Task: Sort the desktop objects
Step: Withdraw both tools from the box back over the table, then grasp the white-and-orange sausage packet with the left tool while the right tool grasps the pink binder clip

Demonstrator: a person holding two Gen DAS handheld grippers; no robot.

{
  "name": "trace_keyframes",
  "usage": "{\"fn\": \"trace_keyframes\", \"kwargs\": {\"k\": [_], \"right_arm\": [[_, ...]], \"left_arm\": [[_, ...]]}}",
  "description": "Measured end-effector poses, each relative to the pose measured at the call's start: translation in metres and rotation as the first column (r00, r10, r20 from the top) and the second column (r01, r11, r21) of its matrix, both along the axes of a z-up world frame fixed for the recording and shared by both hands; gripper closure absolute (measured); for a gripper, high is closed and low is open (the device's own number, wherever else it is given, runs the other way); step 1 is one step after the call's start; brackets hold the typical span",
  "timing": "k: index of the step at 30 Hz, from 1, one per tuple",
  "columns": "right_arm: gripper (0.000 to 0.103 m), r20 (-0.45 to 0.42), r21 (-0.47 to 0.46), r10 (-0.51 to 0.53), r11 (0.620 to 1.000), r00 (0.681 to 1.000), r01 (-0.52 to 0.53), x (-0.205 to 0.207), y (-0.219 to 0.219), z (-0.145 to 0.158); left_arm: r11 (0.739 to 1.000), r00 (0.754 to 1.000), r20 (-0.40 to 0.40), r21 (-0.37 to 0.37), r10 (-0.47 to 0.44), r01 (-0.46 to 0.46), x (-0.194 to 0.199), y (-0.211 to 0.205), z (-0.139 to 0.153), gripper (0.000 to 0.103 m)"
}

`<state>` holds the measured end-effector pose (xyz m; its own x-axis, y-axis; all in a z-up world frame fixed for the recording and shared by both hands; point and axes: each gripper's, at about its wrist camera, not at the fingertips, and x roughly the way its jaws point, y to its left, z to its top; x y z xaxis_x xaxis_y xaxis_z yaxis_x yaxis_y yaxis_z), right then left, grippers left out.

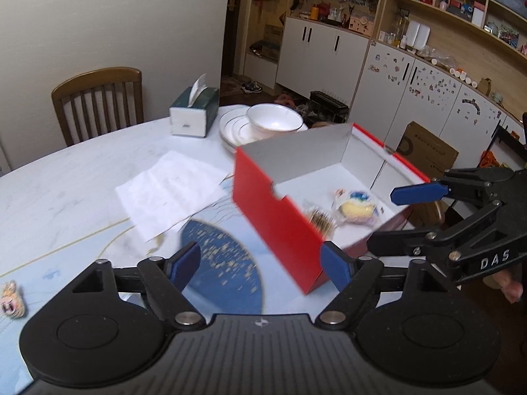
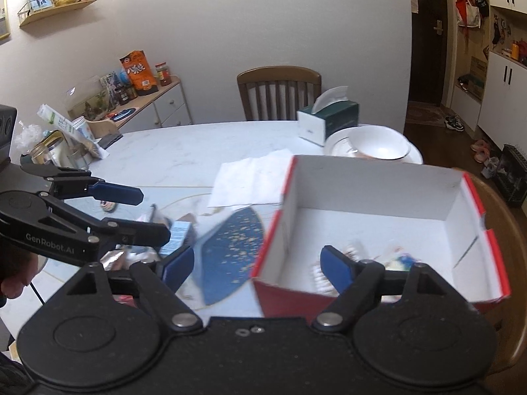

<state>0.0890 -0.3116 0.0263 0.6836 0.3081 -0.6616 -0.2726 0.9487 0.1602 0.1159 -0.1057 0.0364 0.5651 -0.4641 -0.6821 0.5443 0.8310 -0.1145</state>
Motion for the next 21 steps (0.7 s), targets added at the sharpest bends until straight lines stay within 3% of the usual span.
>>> {"fn": "trace_keyframes", "kwargs": {"k": [10,12,21], "right_arm": [[0.018,-0.031,0.004,-0.016,1.000,0.999,0.016,-0.015,0.063,-0.013],[0.018,-0.039,0.006,-0.013,1.000,0.999,0.013,-0.019,0.076,-0.018],[0.018,-0.104,-0.007,0.004,1.000,0.995,-0.004,-0.028,0.129,-0.053]], "left_arm": [[1.000,1.000,-0.004,0.015,0.016,-0.016,-0.012,0.089,-0.024,0.012],[0.999,1.000,-0.006,0.030,0.022,-0.022,-0.012,0.106,-0.030,0.000],[0.995,0.997,-0.055,0.083,0.054,-0.050,-0.008,0.177,-0.063,0.000]]}}
